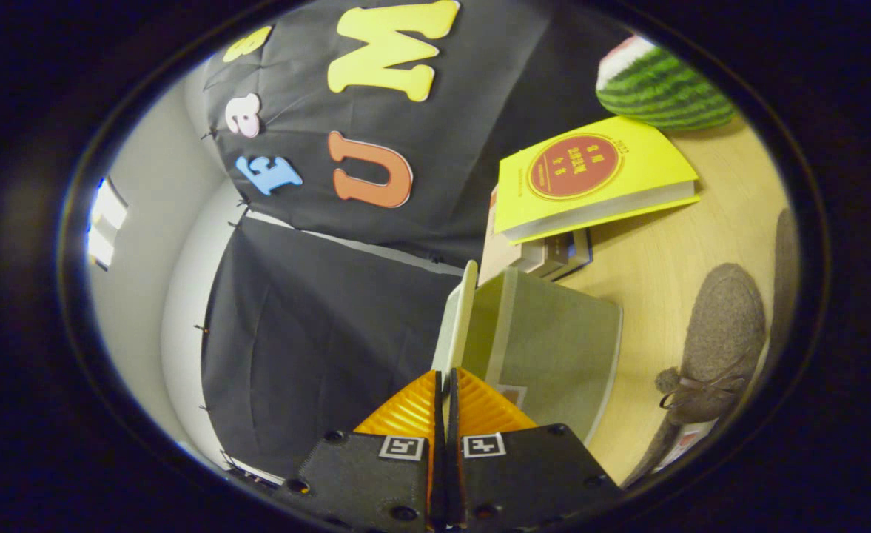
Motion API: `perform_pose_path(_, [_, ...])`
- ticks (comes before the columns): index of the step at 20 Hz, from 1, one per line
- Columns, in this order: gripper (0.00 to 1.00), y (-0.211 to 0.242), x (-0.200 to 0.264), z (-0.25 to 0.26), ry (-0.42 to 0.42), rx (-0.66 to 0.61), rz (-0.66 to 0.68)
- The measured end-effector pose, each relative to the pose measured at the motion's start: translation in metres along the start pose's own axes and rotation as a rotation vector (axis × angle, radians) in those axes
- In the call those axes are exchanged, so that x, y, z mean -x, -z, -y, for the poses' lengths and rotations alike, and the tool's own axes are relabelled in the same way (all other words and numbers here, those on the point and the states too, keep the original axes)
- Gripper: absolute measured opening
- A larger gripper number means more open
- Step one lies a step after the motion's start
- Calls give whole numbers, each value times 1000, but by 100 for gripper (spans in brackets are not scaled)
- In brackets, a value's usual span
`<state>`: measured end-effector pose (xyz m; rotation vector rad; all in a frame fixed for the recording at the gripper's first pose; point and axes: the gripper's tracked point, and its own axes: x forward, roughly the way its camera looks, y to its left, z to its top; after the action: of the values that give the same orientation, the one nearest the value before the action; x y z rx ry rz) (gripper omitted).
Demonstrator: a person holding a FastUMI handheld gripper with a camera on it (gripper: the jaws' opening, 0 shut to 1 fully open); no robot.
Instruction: Open the storage box then place both shoes into the box .Put the left shoe in first, then the right shoe, with the right side of both shoes facing outward in a uniform manner.
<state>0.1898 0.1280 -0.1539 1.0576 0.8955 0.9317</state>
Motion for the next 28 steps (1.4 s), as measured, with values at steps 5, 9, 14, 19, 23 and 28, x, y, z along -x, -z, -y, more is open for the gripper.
perform_pose_path(5, [6,4,-14,-50,0,84,-12])
perform_pose_path(9, [6,18,-41,-86,17,160,-33])
perform_pose_path(14, [6,32,-84,-126,32,196,-39])
perform_pose_path(19, [7,49,-136,-168,9,252,-44])
perform_pose_path(23, [20,76,-185,-192,9,253,-83])
perform_pose_path(28, [85,110,-187,-222,19,407,-102])
